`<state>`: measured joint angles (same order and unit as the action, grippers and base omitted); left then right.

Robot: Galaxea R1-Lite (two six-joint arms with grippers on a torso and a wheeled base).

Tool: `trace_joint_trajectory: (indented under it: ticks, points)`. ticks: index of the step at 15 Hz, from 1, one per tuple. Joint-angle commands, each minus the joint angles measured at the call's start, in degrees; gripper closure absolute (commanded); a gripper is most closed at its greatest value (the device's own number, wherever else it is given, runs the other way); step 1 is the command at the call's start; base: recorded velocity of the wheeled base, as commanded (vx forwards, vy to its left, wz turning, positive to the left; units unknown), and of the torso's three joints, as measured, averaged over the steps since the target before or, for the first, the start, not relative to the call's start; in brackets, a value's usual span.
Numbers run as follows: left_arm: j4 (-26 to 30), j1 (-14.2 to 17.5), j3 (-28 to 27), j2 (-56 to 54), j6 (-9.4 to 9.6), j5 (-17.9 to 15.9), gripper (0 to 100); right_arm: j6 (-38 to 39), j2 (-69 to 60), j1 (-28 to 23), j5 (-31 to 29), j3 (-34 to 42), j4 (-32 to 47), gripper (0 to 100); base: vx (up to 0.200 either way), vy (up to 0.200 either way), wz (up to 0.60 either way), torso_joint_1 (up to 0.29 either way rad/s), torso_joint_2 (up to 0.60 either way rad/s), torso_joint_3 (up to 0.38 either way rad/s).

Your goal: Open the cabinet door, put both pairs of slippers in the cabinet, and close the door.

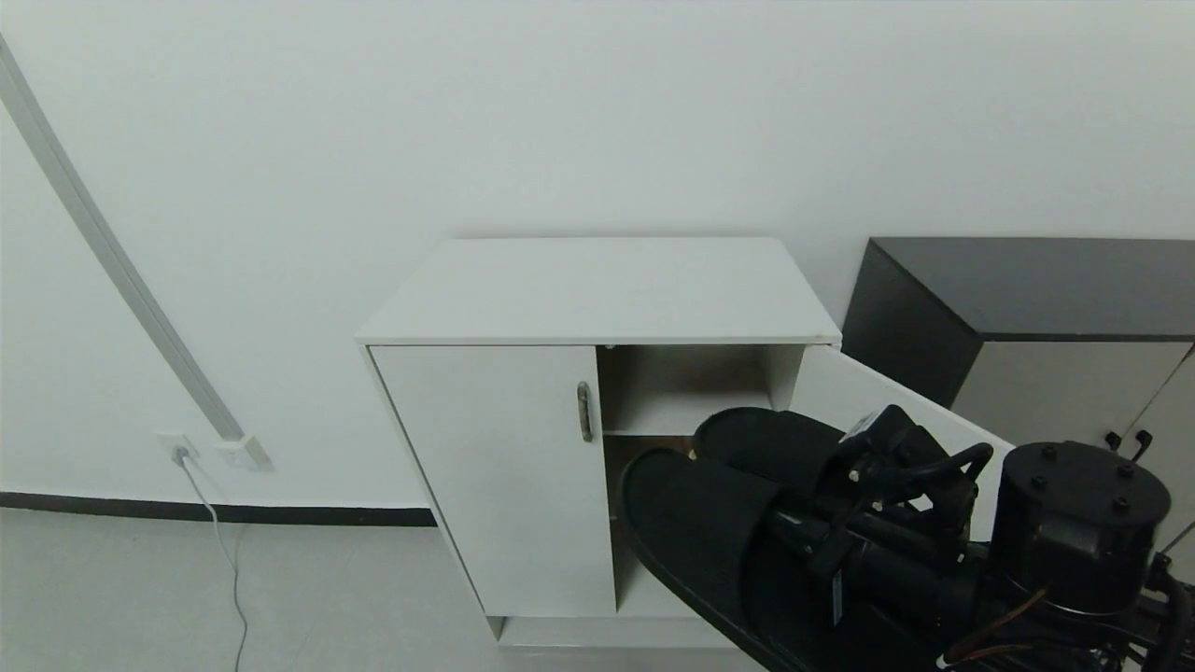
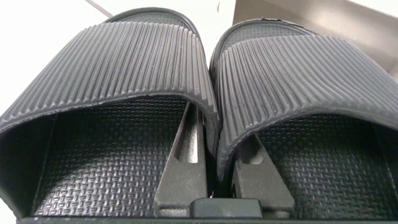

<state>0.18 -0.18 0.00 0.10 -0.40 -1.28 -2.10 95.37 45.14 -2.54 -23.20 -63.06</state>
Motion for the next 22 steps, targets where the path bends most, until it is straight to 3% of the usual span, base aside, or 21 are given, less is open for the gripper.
trace_joint_trajectory:
  ticks: [1, 12, 22]
  points:
    - [-0.01, 0.01, 0.00, -0.01, -0.04, 0.05, 100, -0.01, 0.17, 0.03, -0.01, 0.00, -0.04, 100, 0.000, 0.000, 0.00, -0.237, 0.55, 0.325]
    - [-0.01, 0.01, 0.00, -0.01, -0.04, -0.04, 100, -0.45, 0.43, 0.03, -0.01, 0.26, -0.04, 100, 0.000, 0.000, 0.00, -0.188, 0.51, 0.319]
    - [-0.01, 0.01, 0.00, -0.01, -0.04, -0.04, 100, -0.28, 1.49, 0.03, 0.25, 0.61, -0.04, 100, 0.000, 0.000, 0.00, -0.102, 0.46, 0.352]
